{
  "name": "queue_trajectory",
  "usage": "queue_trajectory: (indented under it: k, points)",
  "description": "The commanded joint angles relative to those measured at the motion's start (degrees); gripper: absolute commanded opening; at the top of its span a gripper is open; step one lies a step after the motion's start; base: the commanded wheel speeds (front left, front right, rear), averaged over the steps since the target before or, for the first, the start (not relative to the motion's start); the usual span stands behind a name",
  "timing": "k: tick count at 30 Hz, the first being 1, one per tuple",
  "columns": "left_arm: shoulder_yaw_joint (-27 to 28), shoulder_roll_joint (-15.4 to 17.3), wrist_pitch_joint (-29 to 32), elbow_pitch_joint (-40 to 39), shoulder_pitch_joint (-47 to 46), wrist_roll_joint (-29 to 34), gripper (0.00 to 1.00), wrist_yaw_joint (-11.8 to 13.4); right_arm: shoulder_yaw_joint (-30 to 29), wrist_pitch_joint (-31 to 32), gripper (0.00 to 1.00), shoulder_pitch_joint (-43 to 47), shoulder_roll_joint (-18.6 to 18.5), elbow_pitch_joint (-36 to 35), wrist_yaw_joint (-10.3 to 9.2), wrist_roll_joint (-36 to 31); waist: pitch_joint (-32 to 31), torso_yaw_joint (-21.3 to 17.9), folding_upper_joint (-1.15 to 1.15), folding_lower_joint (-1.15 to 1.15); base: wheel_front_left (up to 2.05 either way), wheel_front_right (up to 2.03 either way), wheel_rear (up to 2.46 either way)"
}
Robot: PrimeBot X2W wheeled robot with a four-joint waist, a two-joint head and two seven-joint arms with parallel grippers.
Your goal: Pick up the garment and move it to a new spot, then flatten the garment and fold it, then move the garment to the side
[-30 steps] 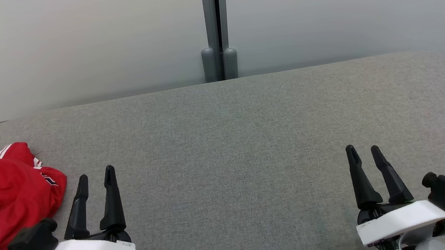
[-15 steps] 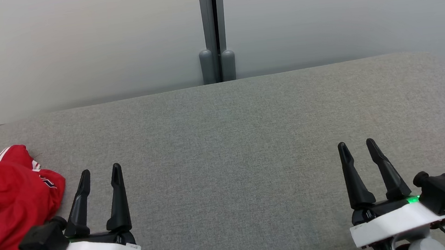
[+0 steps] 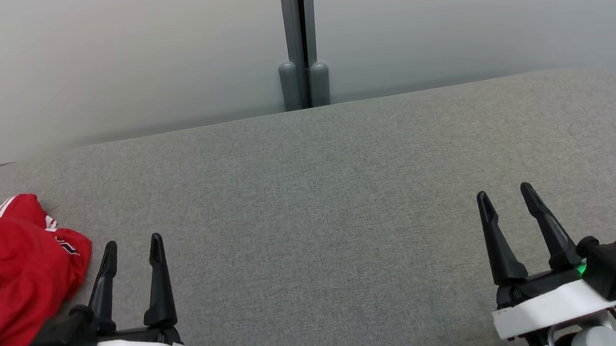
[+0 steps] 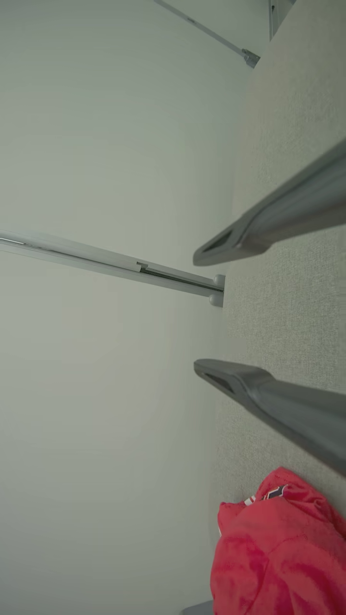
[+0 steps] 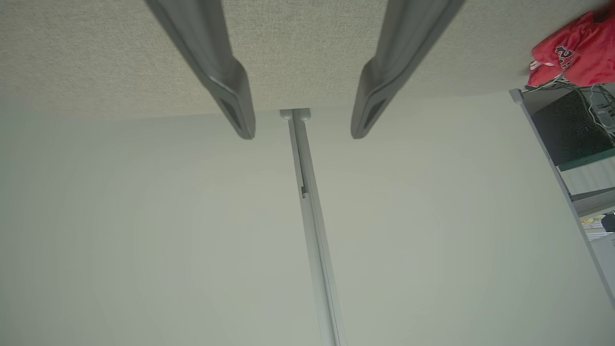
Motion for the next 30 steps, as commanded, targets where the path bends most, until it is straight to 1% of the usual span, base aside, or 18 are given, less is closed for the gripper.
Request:
queue_trajectory:
  k: [1, 6, 13, 18, 30]
  points:
    - [0.45, 0.29, -0.48, 0.45, 0.15, 1.06, 1.00, -0.47, 0.12, -0.78, 1.00, -0.56, -0.25, -0.70, 0.00, -1.39, 0.08, -0.03, 0.00, 0.00, 0.00, 0.00, 0.00]
    - [0.96, 0.32, -1.08, 3.14, 0.75, 3.51, 1.00, -1.42, 0.46, -1.34, 1.00, -0.02, -0.28, -0.94, 0.00, -3.74, 0.07, -0.04, 0.00, 0.00, 0.00, 0.00, 0.00]
    - [1.38, 0.35, -1.86, 3.38, 1.25, 7.45, 1.00, -0.23, 0.81, -2.07, 1.00, 0.89, -0.31, -1.34, 0.00, -6.80, 0.01, -0.11, 0.00, 0.00, 0.00, 0.00, 0.00]
    - [1.20, 0.37, -2.37, 3.02, 1.51, 9.58, 1.00, 0.10, 0.98, -2.64, 1.00, 0.87, -0.32, -1.80, 0.00, -8.96, 0.25, -0.16, 0.00, 0.00, 0.00, 0.00, 0.00]
    - [1.39, 0.41, -3.40, 3.38, 2.15, 13.60, 1.00, -0.40, 1.12, -3.62, 1.00, 1.37, -0.34, -2.26, 0.00, -12.06, 0.43, -0.10, 0.00, 0.00, 0.00, 0.00, 0.00]
